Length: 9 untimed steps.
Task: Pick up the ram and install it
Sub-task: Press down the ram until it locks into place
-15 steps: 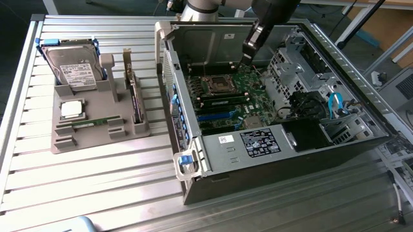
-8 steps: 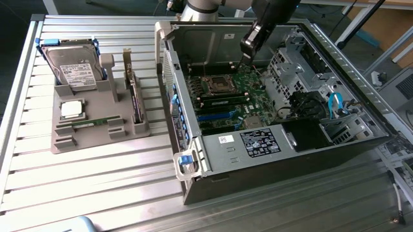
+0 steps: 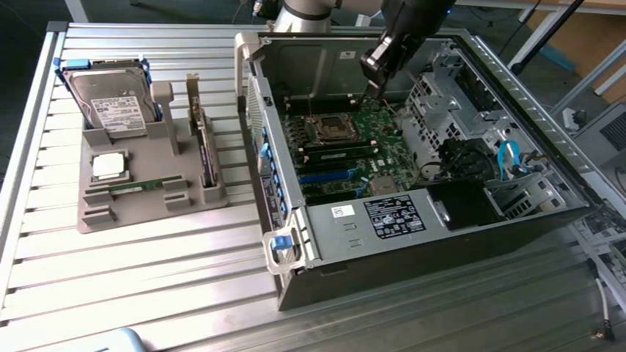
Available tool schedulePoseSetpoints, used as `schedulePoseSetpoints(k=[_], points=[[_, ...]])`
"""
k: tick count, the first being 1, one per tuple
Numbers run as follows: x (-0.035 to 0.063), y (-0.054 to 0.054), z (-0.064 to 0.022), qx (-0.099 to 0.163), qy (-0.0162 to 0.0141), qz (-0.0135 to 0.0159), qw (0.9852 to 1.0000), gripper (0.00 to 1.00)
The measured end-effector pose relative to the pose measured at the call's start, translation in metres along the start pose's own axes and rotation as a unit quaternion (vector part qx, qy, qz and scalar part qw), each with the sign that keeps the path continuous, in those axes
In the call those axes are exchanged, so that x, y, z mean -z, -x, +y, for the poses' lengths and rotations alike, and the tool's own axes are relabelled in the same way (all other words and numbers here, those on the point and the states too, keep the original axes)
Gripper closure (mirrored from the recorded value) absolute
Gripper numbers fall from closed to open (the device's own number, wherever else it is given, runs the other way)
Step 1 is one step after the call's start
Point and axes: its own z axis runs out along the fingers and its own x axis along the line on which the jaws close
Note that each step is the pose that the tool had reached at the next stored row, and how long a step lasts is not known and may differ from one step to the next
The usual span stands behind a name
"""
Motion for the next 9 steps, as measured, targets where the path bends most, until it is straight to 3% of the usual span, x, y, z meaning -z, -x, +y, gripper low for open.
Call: schedulePoseSetpoints(k=[6,9], points=[[-0.0001,0.0,0.0,-0.045,-0.0014,-0.0014,0.999,0.89],[-0.0003,0.0,0.0,-0.074,-0.0023,-0.0023,0.9973,0.89]])
